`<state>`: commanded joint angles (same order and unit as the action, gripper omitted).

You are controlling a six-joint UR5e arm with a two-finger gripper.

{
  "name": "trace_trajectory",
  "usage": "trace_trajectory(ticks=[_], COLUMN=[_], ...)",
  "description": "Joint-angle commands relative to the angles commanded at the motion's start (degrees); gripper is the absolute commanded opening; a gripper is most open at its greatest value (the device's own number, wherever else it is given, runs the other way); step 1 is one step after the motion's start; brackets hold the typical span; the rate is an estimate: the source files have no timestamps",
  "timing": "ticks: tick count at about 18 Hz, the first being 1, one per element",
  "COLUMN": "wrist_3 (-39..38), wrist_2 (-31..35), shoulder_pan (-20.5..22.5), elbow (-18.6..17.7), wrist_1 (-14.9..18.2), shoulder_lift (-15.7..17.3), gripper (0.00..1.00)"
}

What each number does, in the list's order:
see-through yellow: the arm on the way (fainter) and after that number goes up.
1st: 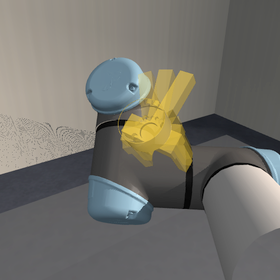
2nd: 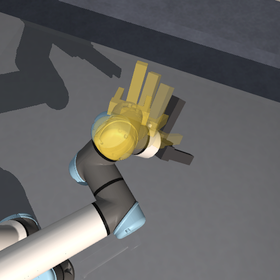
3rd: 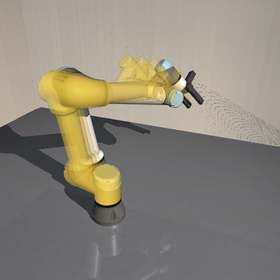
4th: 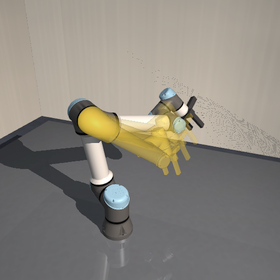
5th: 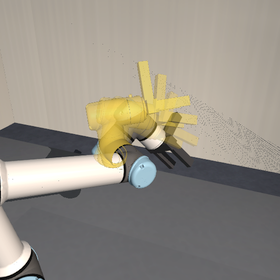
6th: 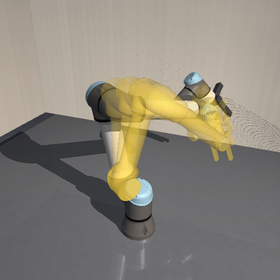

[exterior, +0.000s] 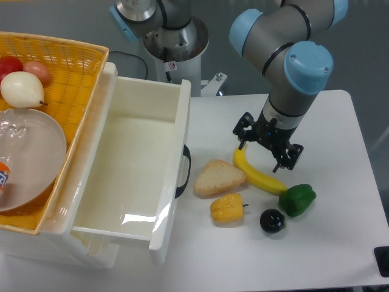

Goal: Pick up the yellow pepper
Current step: 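Move the gripper from above the banana toward the yellow pepper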

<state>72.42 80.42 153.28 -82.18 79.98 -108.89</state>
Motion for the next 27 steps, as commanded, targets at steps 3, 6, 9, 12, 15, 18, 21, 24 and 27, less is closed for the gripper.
trace_trajectory(ticks=[3, 6, 9, 12, 15, 18, 21, 24, 27], wrist_3=[3.76, 5.36, 6.06, 6.94, 7.64, 12.99, 18.00, 22.40, 22.50], wrist_2=[-0.17, -0.70, -2.98, -3.08, -2.99, -2.90, -1.76, 0.34, 1.84], shoulder_pan=[0.18, -0.35, 0.61, 0.97, -0.17, -2.19, -3.77, -5.88, -7.82], elbow=[-0.18, -2.62, -3.07, -3.07, -3.07, -3.16, -3.07, -2.90, -3.34], wrist_1=[-0.09, -0.61, -2.02, -4.47, -6.50, -7.38, -8.35, -9.31, -12.04], shoulder_lift=[0.00, 0.00, -0.18, -0.96, -1.93, -3.42, -4.31, -6.15, -7.38], gripper=[1.00, 1.00, 1.00, 1.00, 1.00, 1.00, 1.00, 1.00, 1.00])
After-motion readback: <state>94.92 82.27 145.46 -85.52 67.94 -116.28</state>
